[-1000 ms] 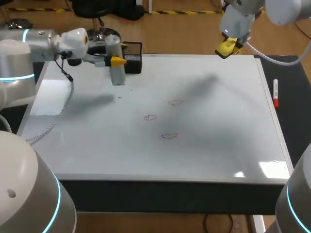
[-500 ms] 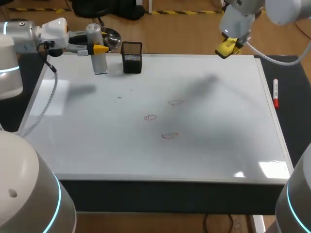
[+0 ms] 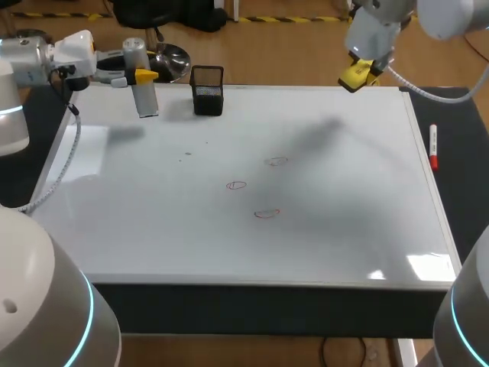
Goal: Pick up the inspection probe, press it on each red-marked spot on the whiteboard one by one, put down the probe, pick up the eraser, and wipe off all the red marks.
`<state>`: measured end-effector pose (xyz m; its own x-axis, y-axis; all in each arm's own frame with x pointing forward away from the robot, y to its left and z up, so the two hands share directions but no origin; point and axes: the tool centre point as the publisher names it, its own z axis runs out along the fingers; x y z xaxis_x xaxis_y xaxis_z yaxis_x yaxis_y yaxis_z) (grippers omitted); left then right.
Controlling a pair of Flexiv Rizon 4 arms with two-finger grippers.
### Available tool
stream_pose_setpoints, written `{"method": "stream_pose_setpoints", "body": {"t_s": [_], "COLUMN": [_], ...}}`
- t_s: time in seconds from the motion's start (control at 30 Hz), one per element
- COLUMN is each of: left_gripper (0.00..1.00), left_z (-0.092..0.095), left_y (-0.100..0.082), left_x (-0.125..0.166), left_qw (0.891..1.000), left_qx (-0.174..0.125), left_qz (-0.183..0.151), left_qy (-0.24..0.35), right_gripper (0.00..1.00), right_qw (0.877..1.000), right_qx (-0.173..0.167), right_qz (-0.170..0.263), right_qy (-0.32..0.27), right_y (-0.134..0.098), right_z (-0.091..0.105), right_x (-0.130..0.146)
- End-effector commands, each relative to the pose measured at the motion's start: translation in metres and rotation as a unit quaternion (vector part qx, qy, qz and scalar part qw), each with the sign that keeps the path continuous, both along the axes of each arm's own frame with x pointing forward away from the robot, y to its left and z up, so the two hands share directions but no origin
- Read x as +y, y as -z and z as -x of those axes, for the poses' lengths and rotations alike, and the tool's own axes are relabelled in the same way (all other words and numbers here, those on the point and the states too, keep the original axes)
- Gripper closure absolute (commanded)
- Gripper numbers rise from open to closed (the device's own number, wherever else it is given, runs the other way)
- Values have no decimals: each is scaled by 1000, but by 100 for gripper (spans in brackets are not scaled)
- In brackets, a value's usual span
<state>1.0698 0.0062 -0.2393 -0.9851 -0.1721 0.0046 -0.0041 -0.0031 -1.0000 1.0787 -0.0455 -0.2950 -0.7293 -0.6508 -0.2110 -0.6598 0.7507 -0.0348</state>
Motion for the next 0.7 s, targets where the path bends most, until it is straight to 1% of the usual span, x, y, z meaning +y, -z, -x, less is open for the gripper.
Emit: {"method": "stream_pose_setpoints", "body": {"t_s": [0.03,0.4,0.43,0.5,0.57,0.63,0.7], "left_gripper": [100,100,100,100,100,100,100], "left_z": [-1,-1,-1,-1,-1,-1,-1], "left_y": [-2,-2,-2,-2,-2,-2,-2], "left_x": [-1,-1,-1,-1,-1,-1,-1], "left_qw": [1000,1000,1000,1000,1000,1000,1000], "left_qx": [0,0,0,0,0,0,0], "left_qz": [-1,-1,-1,-1,-1,-1,-1], "left_qy": [1,1,1,1,1,1,1], "right_gripper": [100,100,100,100,100,100,100], "right_qw": [1000,1000,1000,999,999,997,995], "right_qx": [1,1,2,9,12,21,32], "right_qz": [2,2,-7,1,-1,3,16], "right_qy": [-1,-1,-8,-33,-48,-71,-93], "right_y": [-1,-1,0,0,0,1,0], "right_z": [-1,-1,1,7,14,20,28], "right_x": [0,0,4,16,26,35,47]}}
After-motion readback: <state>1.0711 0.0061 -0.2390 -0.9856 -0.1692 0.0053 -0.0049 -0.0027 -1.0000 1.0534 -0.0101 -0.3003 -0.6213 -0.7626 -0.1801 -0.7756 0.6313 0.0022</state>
